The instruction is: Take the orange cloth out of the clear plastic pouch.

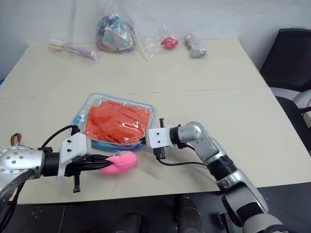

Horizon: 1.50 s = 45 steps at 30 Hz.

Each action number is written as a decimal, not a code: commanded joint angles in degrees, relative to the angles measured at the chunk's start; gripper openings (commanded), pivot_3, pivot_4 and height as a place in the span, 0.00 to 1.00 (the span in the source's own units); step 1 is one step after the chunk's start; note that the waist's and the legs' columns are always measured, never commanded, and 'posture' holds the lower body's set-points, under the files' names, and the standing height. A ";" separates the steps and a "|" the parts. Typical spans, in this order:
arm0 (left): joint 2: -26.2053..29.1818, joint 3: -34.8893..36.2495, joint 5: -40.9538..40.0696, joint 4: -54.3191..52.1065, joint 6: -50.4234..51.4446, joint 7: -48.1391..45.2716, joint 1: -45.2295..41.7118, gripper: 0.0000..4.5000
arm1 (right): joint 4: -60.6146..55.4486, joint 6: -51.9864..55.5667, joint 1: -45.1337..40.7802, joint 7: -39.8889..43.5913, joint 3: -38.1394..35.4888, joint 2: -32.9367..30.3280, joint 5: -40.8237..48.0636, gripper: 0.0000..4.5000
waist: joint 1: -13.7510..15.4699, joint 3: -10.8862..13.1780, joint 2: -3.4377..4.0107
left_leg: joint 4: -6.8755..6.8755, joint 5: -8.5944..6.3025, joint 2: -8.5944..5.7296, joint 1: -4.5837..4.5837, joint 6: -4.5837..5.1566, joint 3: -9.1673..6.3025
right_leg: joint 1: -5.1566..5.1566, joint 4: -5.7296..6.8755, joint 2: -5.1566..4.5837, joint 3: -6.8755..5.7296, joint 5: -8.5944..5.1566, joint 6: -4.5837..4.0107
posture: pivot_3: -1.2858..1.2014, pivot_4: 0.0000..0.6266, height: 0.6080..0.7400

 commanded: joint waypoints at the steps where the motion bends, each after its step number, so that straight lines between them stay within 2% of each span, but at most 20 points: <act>1: -0.13 3.22 -0.36 0.19 -0.54 -0.32 1.67 0.00 | -4.74 -0.75 0.41 2.83 -2.80 -3.07 3.55 0.01 | 0.01 0.00 0.00 | 0.00 0.00 0.00 -0.01 0.00 -0.02 | 0.00 0.00 -0.01 -0.01 0.00 0.00 | 0.52 0.24 1.00; 7: 1.32 11.51 1.37 3.74 -2.04 -3.06 7.14 0.00 | -5.54 -3.97 0.01 6.75 -6.89 -10.26 7.19 0.01 | 0.02 0.01 0.02 | 0.00 0.00 0.00 -0.03 0.00 -0.07 | -0.01 -0.04 -0.01 -0.03 0.00 0.00 | 0.52 0.24 1.00; 12: 2.66 20.32 1.97 8.22 -2.22 -5.78 9.65 0.00 | -2.30 -11.40 0.63 9.10 -9.27 -15.85 8.01 0.01 | 0.02 0.02 0.02 | -0.02 -0.01 0.01 -0.03 0.01 -0.02 | -0.01 -0.05 0.00 -0.05 0.00 0.00 | 0.52 0.24 1.00; 19: 3.83 28.05 5.80 16.43 -5.75 -9.87 13.33 0.00 | 0.03 -17.64 2.67 12.43 -11.27 -19.28 12.12 0.01 | -0.04 0.03 0.02 | -0.07 -0.01 0.03 -0.01 0.01 0.06 | -0.02 -0.07 0.00 -0.07 -0.01 -0.01 | 0.52 0.24 1.00; 25: 4.60 27.49 9.21 24.10 -10.54 -10.98 13.00 0.00 | 2.48 -21.62 2.63 15.77 -11.76 -20.18 14.74 0.01 | -0.01 0.03 0.03 | -0.06 -0.03 0.04 -0.01 0.02 0.08 | -0.02 -0.05 -0.02 -0.13 -0.01 -0.02 | 0.52 0.24 1.00; 35: 3.50 26.09 9.15 23.56 -10.59 -10.30 12.63 0.00 | 5.14 -22.43 1.85 16.12 -11.22 -19.70 14.14 0.01 | -0.01 0.03 0.03 | -0.06 -0.03 0.07 -0.02 0.02 0.03 | -0.03 -0.04 -0.07 -0.11 -0.02 -0.02 | 0.52 0.24 1.00; 39: 2.60 26.05 7.57 21.95 -8.18 -9.97 12.53 0.24 | 3.40 -19.05 2.99 15.49 -11.07 -19.64 14.21 0.22 | 0.01 0.03 0.03 | -0.06 -0.03 0.07 -0.03 0.02 -0.03 | -0.02 -0.04 -0.10 -0.12 -0.02 -0.02 | 0.52 0.24 1.00; 45: 0.83 27.41 7.36 18.86 -8.11 -10.29 15.06 0.68 | -0.95 -15.56 5.85 14.76 -12.25 -20.83 14.95 0.69 | 0.03 0.03 0.03 | -0.06 -0.03 0.08 -0.03 0.02 -0.03 | -0.03 -0.04 -0.09 -0.11 -0.01 -0.02 | 0.52 0.24 1.00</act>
